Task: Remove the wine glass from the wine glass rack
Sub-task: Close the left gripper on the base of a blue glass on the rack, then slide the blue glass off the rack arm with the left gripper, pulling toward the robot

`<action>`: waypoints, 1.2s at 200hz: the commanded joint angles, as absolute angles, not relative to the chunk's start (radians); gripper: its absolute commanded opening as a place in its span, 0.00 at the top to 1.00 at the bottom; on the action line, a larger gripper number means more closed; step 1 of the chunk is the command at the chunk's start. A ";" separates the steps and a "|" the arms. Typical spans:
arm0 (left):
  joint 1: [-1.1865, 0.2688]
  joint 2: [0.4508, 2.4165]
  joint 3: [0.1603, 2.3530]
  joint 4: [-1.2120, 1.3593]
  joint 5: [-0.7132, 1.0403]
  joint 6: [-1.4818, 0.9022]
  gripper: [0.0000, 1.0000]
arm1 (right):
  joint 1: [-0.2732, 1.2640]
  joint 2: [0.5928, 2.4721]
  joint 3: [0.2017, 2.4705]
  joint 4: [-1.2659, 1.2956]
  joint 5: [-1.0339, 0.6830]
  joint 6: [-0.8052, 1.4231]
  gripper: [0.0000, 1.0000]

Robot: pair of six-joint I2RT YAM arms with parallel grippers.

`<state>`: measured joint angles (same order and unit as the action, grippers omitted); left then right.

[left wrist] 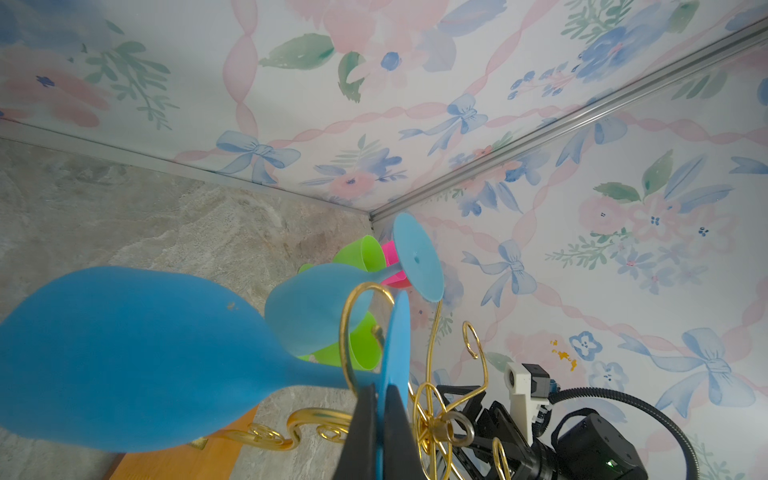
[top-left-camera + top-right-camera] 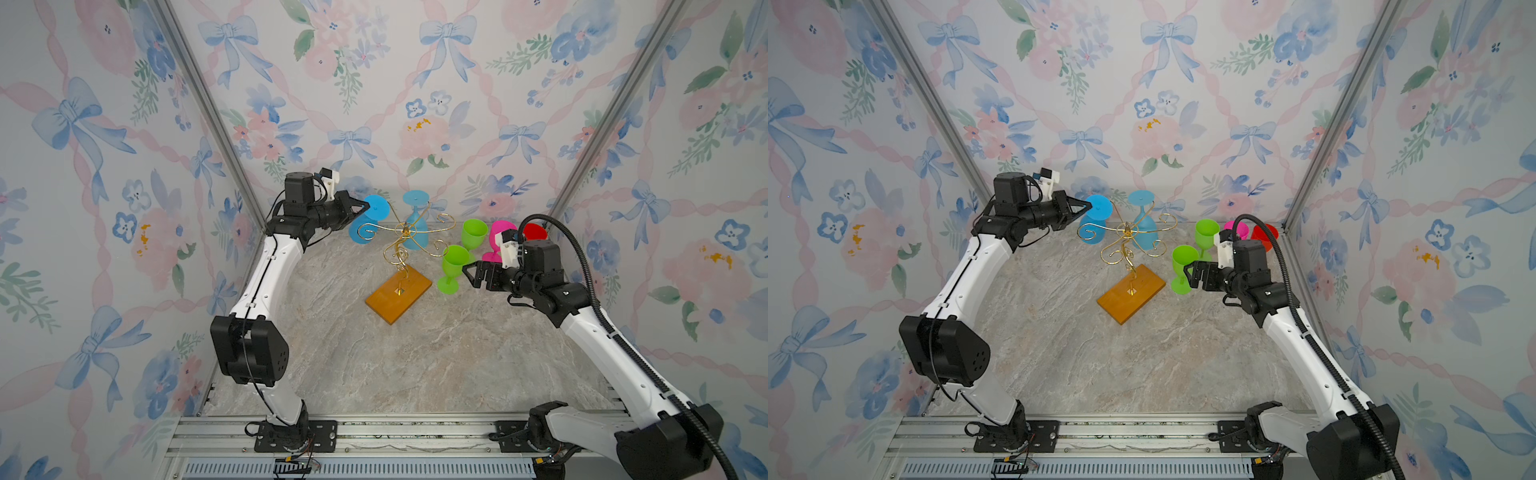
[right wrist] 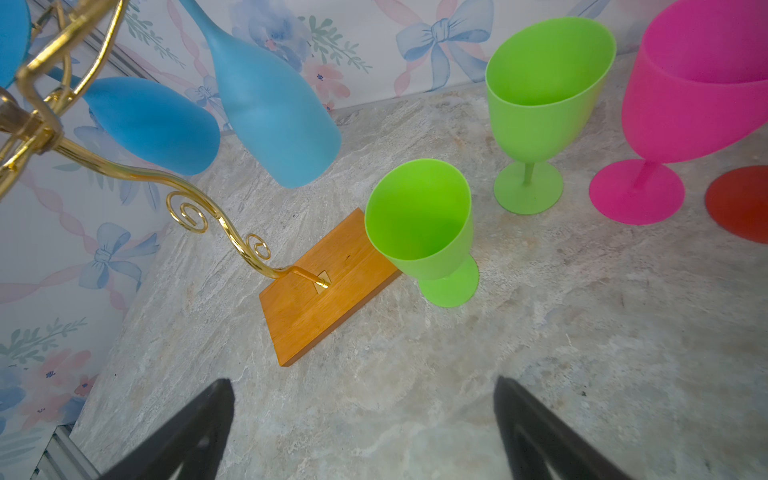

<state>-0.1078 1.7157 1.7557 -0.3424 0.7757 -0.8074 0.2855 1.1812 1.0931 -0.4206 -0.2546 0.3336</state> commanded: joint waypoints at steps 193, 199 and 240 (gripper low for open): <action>-0.120 1.735 1.874 -0.336 0.696 -0.937 1.00 | 0.271 1.171 1.078 -0.357 -0.335 0.367 0.00; -0.120 1.742 1.879 -0.336 0.699 -0.939 1.00 | 0.269 1.171 1.077 -0.358 -0.337 0.368 0.00; -0.129 1.780 1.917 -0.337 0.714 -0.940 1.00 | 0.253 1.156 1.072 -0.360 -0.345 0.367 0.00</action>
<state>-0.1204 1.7554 1.8805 -0.3546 0.7155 -0.9379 0.2687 1.1816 1.0782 -0.3763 -0.3256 0.3595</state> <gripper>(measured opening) 0.048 0.996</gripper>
